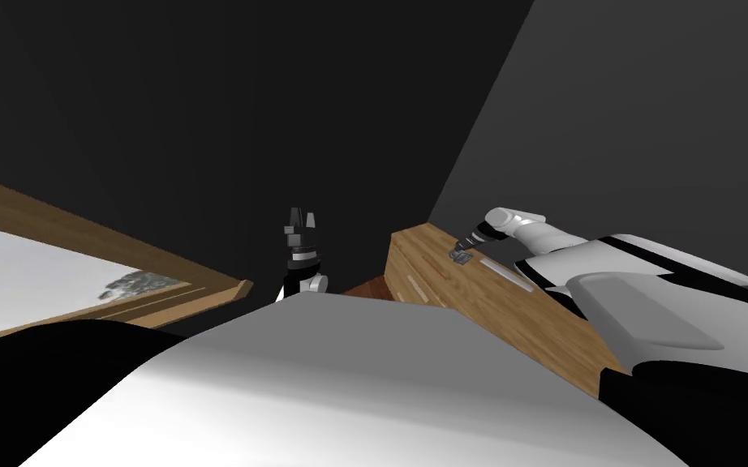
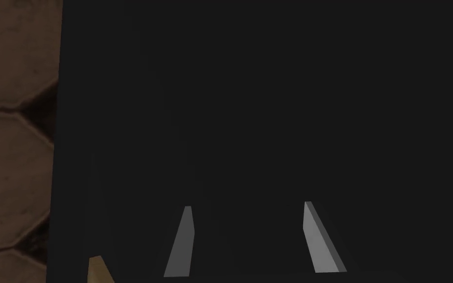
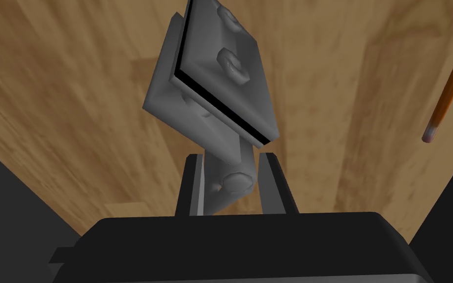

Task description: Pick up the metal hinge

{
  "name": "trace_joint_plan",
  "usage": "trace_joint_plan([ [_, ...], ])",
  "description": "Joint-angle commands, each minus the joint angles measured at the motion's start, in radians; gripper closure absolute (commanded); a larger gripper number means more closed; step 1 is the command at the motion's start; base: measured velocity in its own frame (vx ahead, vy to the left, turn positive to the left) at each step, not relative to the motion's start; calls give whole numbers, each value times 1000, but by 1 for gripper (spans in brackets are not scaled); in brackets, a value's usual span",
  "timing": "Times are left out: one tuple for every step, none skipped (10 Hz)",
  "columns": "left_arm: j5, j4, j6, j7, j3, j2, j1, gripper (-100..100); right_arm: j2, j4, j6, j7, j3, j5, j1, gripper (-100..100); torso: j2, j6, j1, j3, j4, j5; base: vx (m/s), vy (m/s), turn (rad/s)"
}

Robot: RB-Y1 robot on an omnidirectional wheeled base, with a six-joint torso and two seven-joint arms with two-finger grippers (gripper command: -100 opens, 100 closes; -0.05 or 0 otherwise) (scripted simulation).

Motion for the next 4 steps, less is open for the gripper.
trace_joint_plan([
  [0, 0, 0, 0, 0, 0, 0, 0, -4, -22, -21, 45, -33, 18, 8, 100, 0, 0, 0, 0, 0, 0, 137, 146, -392],
  [0, 0, 0, 0, 0, 0, 0, 0, -8, -36, -32, 71, -53, 29, 13, 100, 0, 0, 0, 0, 0, 0, 134, 178, -342],
  [0, 0, 0, 0, 0, 0, 0, 0, -1, -14, -22, 57, -39, 24, 5, 100, 0, -1, 2, 0, 0, 0, 53, 95, -84],
  [0, 0, 0, 0, 0, 0, 0, 0, -2, -13, -24, 65, -41, 26, 6, 0, 3, -4, -2, 1, 1, 0, 7, 16, 12],
])
